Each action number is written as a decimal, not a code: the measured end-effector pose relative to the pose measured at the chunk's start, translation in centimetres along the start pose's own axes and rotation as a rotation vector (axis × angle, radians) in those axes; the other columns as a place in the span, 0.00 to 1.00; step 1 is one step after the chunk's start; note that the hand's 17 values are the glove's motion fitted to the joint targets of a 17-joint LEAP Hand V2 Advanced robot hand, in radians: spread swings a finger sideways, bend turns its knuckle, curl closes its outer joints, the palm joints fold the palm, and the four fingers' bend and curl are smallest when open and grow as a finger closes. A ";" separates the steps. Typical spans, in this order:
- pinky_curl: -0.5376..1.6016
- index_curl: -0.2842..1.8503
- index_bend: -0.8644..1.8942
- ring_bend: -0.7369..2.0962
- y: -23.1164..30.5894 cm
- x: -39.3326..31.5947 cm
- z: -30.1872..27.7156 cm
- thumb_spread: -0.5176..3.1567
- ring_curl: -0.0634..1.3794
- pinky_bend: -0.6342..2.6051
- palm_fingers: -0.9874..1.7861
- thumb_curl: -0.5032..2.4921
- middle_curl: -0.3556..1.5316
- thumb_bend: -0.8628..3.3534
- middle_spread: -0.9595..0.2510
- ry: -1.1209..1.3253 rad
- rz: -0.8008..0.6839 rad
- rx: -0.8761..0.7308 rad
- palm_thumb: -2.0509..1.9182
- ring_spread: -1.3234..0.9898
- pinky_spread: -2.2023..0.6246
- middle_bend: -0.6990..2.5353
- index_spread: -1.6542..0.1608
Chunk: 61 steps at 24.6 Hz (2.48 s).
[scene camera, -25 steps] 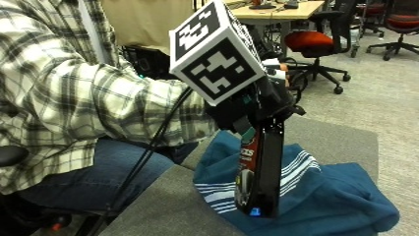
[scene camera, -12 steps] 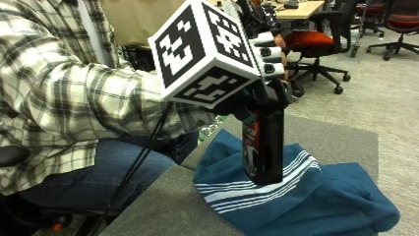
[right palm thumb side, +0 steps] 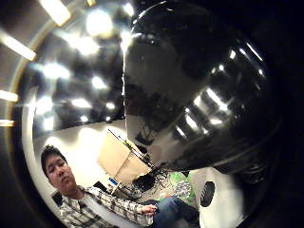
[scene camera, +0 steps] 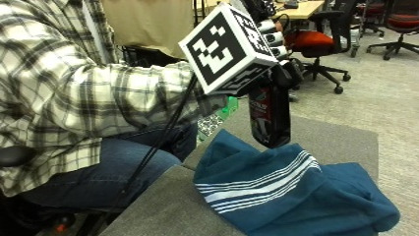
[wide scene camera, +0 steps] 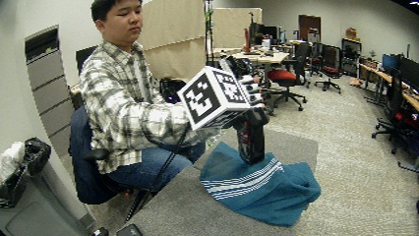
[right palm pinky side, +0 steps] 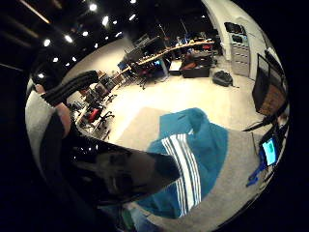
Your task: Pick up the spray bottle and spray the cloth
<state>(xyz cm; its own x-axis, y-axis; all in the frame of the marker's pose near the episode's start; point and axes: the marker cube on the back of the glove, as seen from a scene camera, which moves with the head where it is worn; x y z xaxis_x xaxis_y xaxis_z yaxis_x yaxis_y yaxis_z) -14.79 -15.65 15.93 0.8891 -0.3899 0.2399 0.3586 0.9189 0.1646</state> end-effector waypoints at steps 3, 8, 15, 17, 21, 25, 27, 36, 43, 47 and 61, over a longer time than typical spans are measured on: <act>0.46 0.44 0.41 0.47 -0.5 -0.6 2.1 0.20 0.40 0.36 0.83 0.45 0.48 0.20 0.69 -0.069 -0.002 -0.009 0.78 0.49 0.72 0.41 0.76; 0.46 0.44 0.41 0.47 -1.5 -0.2 5.5 0.20 0.40 0.36 0.83 0.45 0.48 0.20 0.69 -0.154 0.007 -0.004 0.78 0.49 0.72 0.41 0.76; 0.46 0.44 0.41 0.47 -2.1 2.6 9.9 0.20 0.40 0.35 0.82 0.45 0.48 0.20 0.70 -0.215 0.047 -0.031 0.79 0.49 0.72 0.41 0.76; 0.46 0.44 0.41 0.47 -2.1 3.4 11.2 0.20 0.40 0.35 0.82 0.45 0.48 0.20 0.70 -0.210 0.050 -0.053 0.79 0.49 0.72 0.41 0.76; 0.46 0.44 0.41 0.47 -2.4 5.3 13.6 0.20 0.40 0.35 0.82 0.45 0.48 0.20 0.70 -0.199 0.070 -0.073 0.79 0.49 0.72 0.41 0.76; 0.46 0.44 0.41 0.47 -2.0 7.0 15.5 0.20 0.40 0.35 0.82 0.45 0.48 0.20 0.70 -0.181 0.093 -0.110 0.79 0.49 0.72 0.41 0.76; 0.46 0.44 0.40 0.47 -1.6 7.6 16.1 0.21 0.40 0.35 0.82 0.45 0.48 0.20 0.70 -0.189 0.105 -0.137 0.79 0.49 0.72 0.40 0.76; 0.46 0.44 0.40 0.47 -1.3 8.9 17.0 0.21 0.39 0.35 0.81 0.45 0.48 0.20 0.71 -0.210 0.129 -0.166 0.79 0.50 0.73 0.40 0.77; 0.46 0.44 0.39 0.46 -1.2 9.2 17.2 0.22 0.39 0.35 0.81 0.45 0.47 0.20 0.71 -0.198 0.139 -0.196 0.79 0.50 0.73 0.40 0.77; 0.46 0.43 0.38 0.46 -0.9 9.1 17.2 0.22 0.39 0.34 0.80 0.45 0.47 0.20 0.71 -0.206 0.150 -0.231 0.79 0.50 0.73 0.40 0.78; 0.45 0.38 0.33 0.43 0.3 9.2 16.2 0.29 0.39 0.31 0.56 0.43 0.46 0.20 0.71 -0.098 0.218 -0.375 0.78 0.51 0.78 0.37 0.76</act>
<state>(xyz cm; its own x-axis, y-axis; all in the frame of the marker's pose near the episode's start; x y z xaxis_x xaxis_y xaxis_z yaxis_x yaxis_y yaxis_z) -11.14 -19.92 33.73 0.9306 -0.1715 0.3235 0.2600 0.9317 -0.2537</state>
